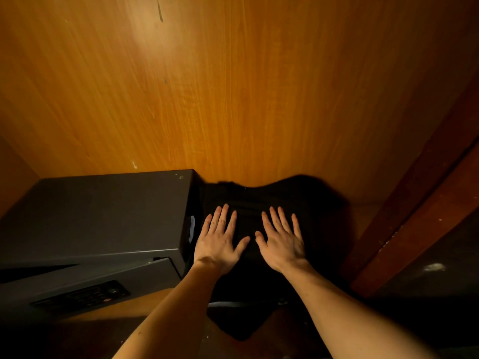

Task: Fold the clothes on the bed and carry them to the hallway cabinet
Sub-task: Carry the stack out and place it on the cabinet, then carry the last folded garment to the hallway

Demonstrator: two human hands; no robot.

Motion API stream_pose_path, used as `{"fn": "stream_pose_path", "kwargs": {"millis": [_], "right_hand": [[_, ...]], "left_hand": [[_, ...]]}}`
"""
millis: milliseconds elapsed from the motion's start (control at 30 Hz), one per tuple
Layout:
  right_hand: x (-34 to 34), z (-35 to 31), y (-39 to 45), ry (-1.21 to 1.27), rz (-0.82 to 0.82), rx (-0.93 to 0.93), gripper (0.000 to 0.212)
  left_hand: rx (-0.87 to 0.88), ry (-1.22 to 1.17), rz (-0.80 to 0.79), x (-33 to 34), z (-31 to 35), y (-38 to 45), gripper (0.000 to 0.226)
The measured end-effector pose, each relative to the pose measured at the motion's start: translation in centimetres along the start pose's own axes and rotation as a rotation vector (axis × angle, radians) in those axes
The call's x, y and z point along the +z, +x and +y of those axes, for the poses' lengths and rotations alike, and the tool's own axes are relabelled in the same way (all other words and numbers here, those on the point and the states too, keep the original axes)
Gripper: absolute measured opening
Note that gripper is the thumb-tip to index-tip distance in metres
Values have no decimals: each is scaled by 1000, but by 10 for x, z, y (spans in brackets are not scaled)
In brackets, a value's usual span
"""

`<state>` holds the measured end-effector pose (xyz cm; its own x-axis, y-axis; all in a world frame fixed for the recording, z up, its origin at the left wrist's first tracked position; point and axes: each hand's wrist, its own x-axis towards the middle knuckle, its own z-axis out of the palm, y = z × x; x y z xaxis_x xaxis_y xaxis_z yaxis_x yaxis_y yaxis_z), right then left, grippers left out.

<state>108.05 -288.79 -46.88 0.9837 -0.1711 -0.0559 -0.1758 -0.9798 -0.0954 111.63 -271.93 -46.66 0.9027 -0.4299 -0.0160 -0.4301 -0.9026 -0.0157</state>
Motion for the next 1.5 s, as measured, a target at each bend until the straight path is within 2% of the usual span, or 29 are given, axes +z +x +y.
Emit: {"fn": "stream_pose_path", "kwargs": {"millis": [133, 233, 433, 633, 833, 1033, 1167, 1267, 1367, 1433, 1500], "right_hand": [[-16, 1, -3, -11, -42, -16, 65], [-38, -1, -11, 12, -6, 1, 67], [-111, -4, -43, 38, 14, 9, 69], [-237, -19, -83, 80, -82, 28, 71], [-391, -53, -111, 99, -37, -52, 75], [-555, -92, -148, 61, -32, -96, 75], [-649, -110, -177, 51, -46, -105, 75], [-694, -122, -190, 49, -54, -142, 74], [-732, -136, -206, 32, -81, -189, 73], [-754, -146, -215, 38, -65, -213, 73], [-775, -156, -225, 53, -44, -249, 73]], "left_hand": [[-3, 58, -62, -11, 3, 0, 84], [-30, 80, -76, -29, 10, -6, 72], [-66, 99, -65, -105, 22, -40, 71], [-105, 81, -55, -238, 8, -77, 76], [-93, 70, 36, -379, -10, -117, 77], [-171, 15, 60, -532, -28, -164, 74], [-224, -7, -45, -629, -35, -190, 77], [-254, -4, -63, -685, -37, -203, 87], [-304, 8, -24, -728, -38, -226, 81], [-340, -10, 22, -753, -43, -243, 85], [-384, -41, 10, -776, -49, -258, 78]]}}
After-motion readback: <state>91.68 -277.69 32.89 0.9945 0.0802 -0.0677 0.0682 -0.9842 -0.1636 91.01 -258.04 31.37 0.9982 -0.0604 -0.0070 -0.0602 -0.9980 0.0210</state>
